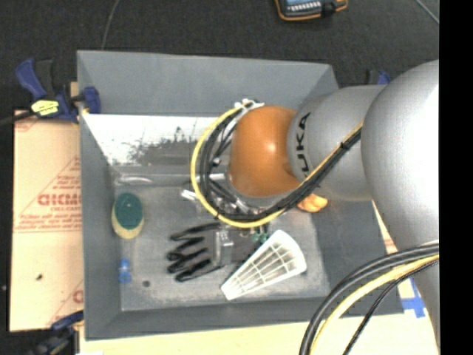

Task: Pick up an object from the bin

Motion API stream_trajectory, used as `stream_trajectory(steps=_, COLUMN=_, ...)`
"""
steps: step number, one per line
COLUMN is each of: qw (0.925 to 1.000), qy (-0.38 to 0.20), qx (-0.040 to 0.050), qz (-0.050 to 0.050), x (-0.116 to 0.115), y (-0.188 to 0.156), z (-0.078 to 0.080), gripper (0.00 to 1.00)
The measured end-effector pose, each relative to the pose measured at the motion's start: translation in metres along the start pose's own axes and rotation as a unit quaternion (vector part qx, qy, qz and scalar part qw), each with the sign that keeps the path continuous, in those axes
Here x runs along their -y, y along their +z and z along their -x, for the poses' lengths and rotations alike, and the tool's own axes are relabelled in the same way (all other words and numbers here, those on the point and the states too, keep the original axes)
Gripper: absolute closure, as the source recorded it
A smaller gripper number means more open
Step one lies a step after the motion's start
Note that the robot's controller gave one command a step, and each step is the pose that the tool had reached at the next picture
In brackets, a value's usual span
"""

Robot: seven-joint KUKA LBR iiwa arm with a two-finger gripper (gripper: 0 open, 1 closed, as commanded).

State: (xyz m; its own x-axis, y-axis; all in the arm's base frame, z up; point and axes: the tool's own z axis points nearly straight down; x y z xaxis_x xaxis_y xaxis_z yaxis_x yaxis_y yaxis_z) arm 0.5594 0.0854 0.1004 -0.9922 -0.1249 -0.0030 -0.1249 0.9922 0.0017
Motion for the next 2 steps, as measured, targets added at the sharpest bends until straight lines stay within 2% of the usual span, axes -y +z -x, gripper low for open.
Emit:
stream_trajectory(steps=1, qw=0.9961, qy=-0.088, qx=0.0046, qz=-0.002, x=0.006, y=0.03, z=0.01, gripper=0.0)
stream_trajectory(steps=2, qw=0.9993, qy=-0.038, qx=0.0002, qz=-0.001, x=0.0, y=0.029, z=-0.004, gripper=1.0)
